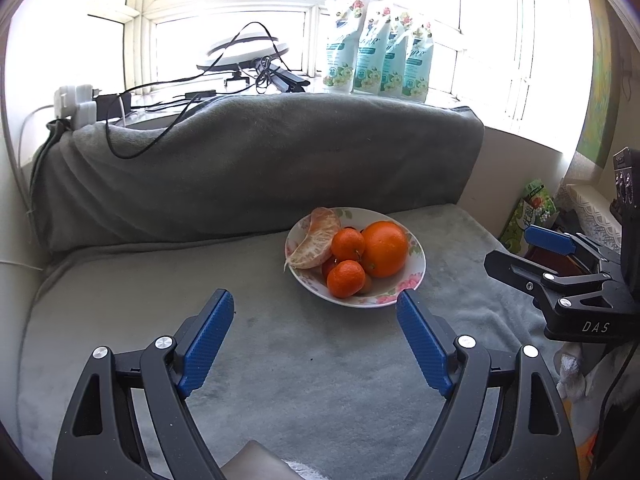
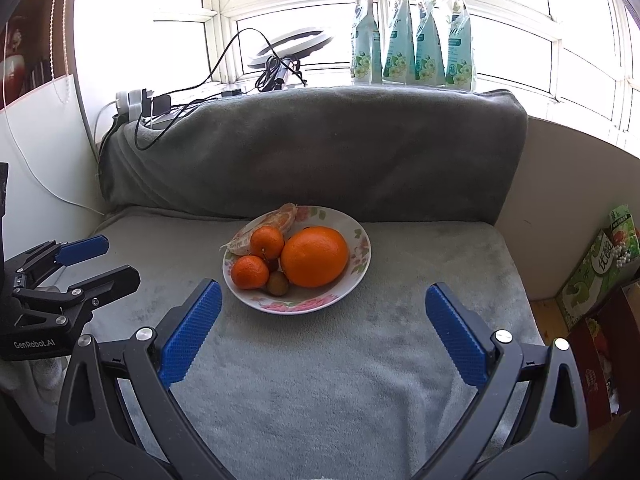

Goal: Organize fruits

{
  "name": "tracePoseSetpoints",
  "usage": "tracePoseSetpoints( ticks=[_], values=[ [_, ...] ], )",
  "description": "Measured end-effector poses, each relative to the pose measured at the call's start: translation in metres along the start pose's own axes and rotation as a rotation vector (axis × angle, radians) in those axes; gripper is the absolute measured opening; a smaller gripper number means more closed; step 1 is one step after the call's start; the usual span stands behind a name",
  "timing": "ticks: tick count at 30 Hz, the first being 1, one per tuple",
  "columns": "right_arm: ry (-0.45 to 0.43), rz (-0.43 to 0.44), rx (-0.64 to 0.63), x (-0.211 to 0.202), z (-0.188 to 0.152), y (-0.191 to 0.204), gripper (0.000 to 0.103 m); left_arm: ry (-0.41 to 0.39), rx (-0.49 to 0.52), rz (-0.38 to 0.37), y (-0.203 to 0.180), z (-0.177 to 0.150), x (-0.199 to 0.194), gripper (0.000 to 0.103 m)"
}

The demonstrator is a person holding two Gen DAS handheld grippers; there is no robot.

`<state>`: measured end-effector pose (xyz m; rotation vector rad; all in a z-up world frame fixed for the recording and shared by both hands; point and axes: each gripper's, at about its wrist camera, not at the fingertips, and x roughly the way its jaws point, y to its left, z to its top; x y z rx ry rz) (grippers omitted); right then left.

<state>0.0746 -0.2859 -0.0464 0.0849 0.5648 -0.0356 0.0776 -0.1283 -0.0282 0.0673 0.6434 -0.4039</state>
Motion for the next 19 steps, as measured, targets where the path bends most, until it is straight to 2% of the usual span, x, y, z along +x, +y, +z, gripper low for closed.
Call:
tracePoseSetpoints(
  ticks=[19],
  values=[
    [0.004, 0.002, 0.002, 0.0008, -0.0007, 0.0003, 0.103, -0.002, -0.002, -0.003, 0.0027, -0.0004, -0.0005, 0.084]
  ],
)
